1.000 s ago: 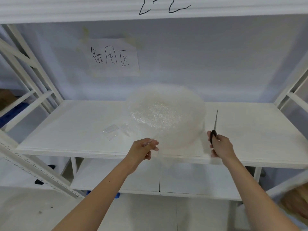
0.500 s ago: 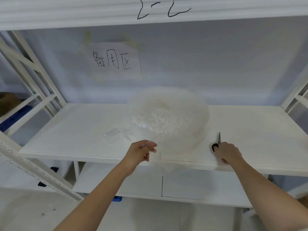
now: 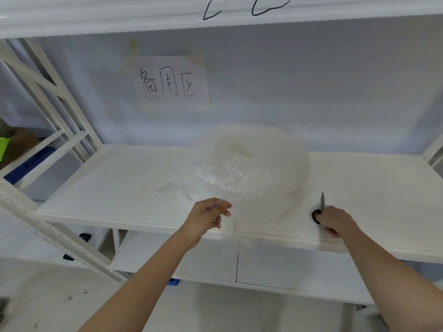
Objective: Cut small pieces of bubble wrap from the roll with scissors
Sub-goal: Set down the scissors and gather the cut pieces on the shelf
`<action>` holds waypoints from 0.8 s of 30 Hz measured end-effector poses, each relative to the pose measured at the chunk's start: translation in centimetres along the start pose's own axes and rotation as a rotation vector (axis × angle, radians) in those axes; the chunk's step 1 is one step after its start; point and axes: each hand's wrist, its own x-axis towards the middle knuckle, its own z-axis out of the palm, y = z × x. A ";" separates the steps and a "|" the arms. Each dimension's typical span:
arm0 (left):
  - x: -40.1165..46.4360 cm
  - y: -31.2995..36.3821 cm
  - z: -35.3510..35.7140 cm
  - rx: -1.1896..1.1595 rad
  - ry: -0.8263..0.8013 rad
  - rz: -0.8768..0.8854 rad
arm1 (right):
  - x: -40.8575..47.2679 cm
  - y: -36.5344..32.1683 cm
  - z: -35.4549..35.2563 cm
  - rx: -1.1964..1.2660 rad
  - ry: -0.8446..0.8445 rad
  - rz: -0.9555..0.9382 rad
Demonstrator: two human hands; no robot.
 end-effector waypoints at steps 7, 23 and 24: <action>0.6 -0.1 0.0 -0.004 -0.005 -0.006 | 0.3 -0.1 -0.3 0.512 0.063 0.032; 0.5 0.4 -1.0 -0.006 -0.030 0.012 | -5.5 -2.4 0.2 0.791 0.474 -0.317; 0.5 0.4 -1.0 -0.007 -0.029 0.013 | -6.8 -3.5 0.2 0.817 0.467 -0.409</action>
